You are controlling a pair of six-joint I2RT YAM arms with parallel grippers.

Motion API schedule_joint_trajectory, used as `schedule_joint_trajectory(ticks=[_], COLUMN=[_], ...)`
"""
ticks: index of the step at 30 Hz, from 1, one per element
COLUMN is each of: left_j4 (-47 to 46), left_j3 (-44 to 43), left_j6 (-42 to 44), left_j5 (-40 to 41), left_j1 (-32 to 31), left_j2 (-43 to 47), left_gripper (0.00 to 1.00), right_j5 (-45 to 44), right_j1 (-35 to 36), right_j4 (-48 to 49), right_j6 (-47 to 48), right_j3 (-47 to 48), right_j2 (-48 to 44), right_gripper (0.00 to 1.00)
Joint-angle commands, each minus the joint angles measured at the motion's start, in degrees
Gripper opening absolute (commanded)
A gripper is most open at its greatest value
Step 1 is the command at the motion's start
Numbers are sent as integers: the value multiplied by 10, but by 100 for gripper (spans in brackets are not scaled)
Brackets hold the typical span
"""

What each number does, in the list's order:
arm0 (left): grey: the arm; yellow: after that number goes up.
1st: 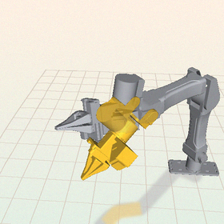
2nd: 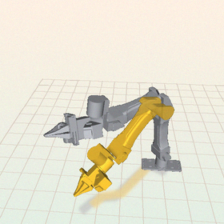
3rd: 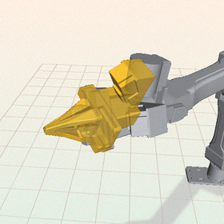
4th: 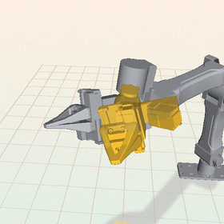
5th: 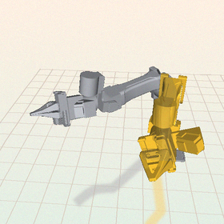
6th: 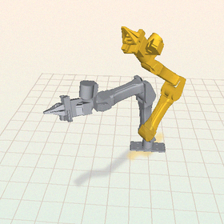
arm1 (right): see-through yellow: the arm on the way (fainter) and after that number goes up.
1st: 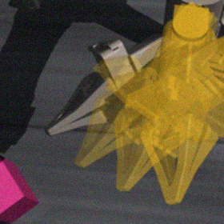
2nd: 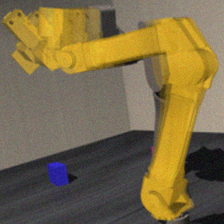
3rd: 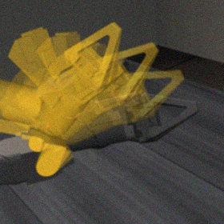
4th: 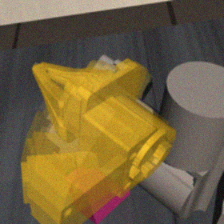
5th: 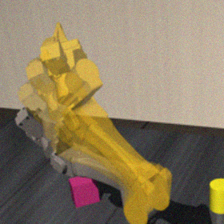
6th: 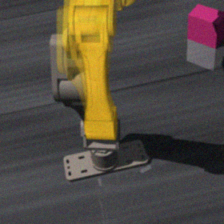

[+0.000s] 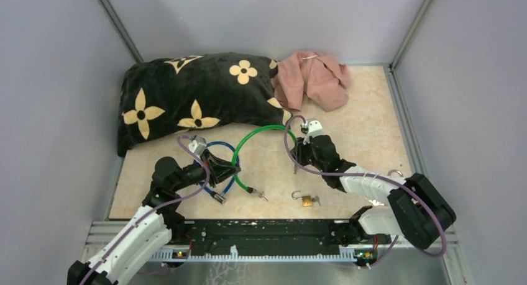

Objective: Lock with the key
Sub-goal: Pick up the lock from the center of the board, then lock the lock.

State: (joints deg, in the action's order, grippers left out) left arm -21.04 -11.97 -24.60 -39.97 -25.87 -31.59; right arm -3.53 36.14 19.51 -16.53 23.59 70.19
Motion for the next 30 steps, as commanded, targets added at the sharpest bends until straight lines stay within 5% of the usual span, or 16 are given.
schedule_joint_trajectory(ticks=[1, 4, 10, 16, 22, 30], left_j4=[-53, -40, 1, 34, -15, -17], left_j3=[-4, -7, 5, 0, 3, 10], left_j6=[-10, -11, -3, 40, 62, 139], left_j5=[0, 0, 33, 149, 203, 299], left_j1=[4, 4, 3, 3, 4, 11], left_j2=[16, 19, 49, 63, 85, 135], left_gripper=[0, 0, 0, 6, 8, 18], right_j5=[14, 20, 33, 38, -29, -2], right_j1=[-15, -16, -16, 18, 140, 155], right_j4=[55, 52, -70, -156, -194, -210], right_j6=[-9, -14, 1, -7, 45, 56], right_j3=[17, 23, 128, 278, 420, 528], right_j2=[26, 31, -56, -135, -96, -61], right_gripper=[30, 0, 0, 0, 0, 0])
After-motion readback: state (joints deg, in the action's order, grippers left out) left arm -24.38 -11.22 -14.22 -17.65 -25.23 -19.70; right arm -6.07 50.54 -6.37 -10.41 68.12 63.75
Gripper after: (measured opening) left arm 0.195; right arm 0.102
